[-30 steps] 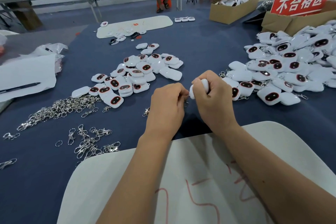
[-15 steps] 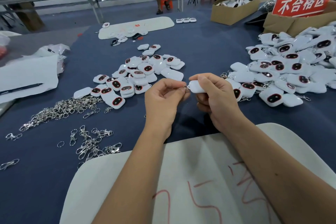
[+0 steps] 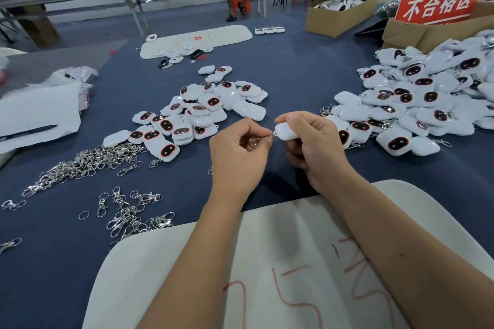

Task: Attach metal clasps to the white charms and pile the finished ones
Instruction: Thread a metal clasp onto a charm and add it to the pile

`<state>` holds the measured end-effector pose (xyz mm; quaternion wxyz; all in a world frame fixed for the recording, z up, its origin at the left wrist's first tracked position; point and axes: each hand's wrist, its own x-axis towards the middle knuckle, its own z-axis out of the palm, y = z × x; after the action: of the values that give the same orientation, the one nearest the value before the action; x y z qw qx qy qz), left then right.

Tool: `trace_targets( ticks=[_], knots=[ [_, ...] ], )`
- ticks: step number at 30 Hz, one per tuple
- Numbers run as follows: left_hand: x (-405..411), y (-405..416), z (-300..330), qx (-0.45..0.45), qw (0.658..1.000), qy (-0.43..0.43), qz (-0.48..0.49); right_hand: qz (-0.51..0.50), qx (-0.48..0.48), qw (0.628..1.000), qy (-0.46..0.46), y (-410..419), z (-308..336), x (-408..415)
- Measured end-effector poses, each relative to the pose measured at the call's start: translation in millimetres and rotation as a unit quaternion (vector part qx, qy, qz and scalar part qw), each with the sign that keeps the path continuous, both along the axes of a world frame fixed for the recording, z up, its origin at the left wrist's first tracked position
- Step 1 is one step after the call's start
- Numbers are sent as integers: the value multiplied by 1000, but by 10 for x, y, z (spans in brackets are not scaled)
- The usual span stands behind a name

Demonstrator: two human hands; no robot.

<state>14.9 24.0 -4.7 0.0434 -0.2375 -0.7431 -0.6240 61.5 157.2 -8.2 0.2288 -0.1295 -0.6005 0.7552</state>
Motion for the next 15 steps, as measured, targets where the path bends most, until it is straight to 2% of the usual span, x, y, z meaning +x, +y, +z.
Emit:
trace_targets(
  ticks=[2, 4, 8, 11, 13, 15],
  knots=[
    [-1, 0, -9, -28, 999, 10, 16, -24, 45, 999, 9, -14, -19, 3],
    [-19, -1, -21, -50, 998, 18, 30, -56, 144, 988, 19, -34, -44, 7],
    [-71, -18, -54, -115, 991, 42, 54, -98, 359, 927, 53, -96, -62, 28],
    [-100, -38, -86, -149, 986, 44, 67, -79, 465, 880, 61, -134, -62, 34],
    [-102, -48, -81, -142, 987, 48, 60, -74, 473, 876, 53, -135, -66, 21],
    [-103, -50, -64, -102, 993, 28, 50, -62, 377, 923, 41, -103, -72, 1]
  ],
)
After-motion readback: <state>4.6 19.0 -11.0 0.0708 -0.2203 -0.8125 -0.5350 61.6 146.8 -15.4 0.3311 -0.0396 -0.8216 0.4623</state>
